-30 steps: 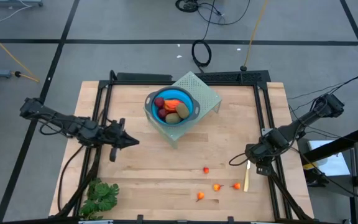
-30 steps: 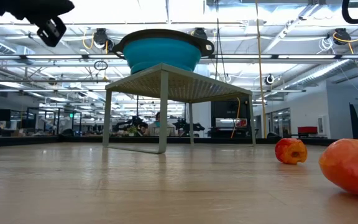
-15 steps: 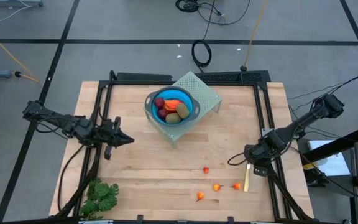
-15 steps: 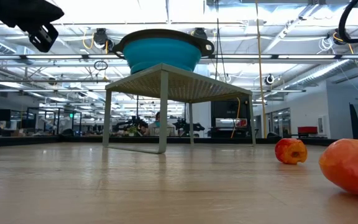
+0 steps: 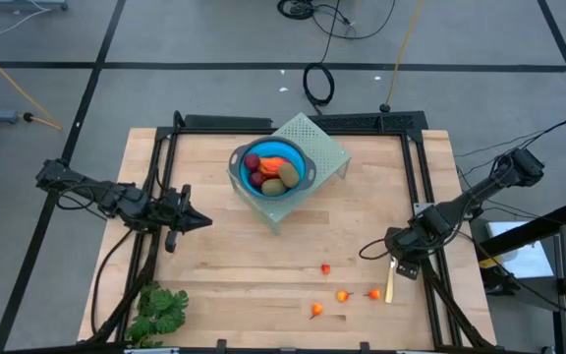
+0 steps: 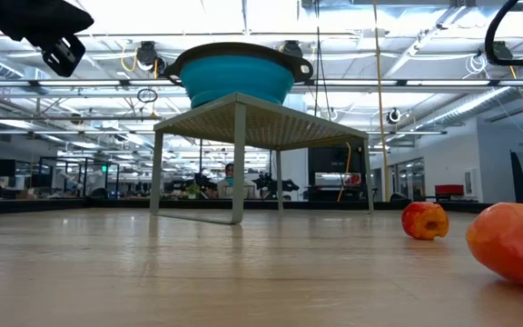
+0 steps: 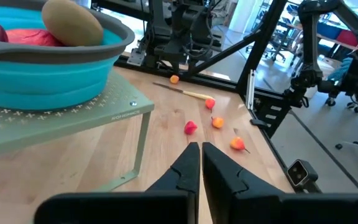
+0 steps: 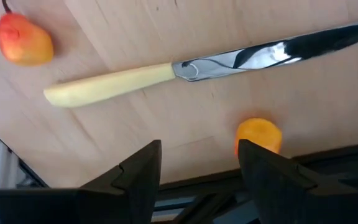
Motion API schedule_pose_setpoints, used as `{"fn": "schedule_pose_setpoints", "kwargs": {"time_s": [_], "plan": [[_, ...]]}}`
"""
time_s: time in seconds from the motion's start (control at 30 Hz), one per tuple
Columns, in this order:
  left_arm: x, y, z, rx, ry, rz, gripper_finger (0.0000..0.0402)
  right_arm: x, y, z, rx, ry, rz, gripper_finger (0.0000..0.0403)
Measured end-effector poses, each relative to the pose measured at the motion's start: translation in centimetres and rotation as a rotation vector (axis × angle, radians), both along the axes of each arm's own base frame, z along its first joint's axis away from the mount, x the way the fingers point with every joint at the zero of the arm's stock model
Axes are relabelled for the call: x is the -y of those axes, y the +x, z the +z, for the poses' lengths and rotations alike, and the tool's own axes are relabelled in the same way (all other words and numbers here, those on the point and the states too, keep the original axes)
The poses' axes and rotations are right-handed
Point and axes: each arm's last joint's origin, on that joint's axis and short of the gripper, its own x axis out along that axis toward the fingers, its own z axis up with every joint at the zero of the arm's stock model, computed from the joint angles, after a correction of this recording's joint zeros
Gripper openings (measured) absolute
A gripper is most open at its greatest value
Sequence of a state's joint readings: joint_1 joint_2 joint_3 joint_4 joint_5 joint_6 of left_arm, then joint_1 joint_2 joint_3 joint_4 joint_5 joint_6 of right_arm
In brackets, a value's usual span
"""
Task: Pick & Place Fruit
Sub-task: Put the peach into the collapsible colander on the shelf
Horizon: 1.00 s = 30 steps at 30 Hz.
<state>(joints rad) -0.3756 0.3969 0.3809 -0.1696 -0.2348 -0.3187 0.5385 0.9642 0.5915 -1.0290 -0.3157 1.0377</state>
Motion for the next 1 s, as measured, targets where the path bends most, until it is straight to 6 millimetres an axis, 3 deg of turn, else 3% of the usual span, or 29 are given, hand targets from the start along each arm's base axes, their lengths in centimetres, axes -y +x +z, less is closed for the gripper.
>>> {"fn": "schedule_pose_setpoints", "kwargs": {"time_s": [0.27, 0.77, 1.0], "plan": [[0.0, 0.0, 0.0, 0.0, 0.002, -0.001, 0.0019, -0.2, 0.2, 0.0, -0.022, 0.009, -0.136, 0.0208], [0.0, 0.0, 0.0, -0.001, -0.006, 0.0, 0.0019, -0.7, 1.0, 0.2, 0.055, 0.09, -0.118, 0.0208], [0.0, 0.0, 0.0, -0.003, -0.024, 0.004, 0.0019, -0.7, 1.1, 0.2, 0.008, 0.093, -0.237, 0.0208]]}}
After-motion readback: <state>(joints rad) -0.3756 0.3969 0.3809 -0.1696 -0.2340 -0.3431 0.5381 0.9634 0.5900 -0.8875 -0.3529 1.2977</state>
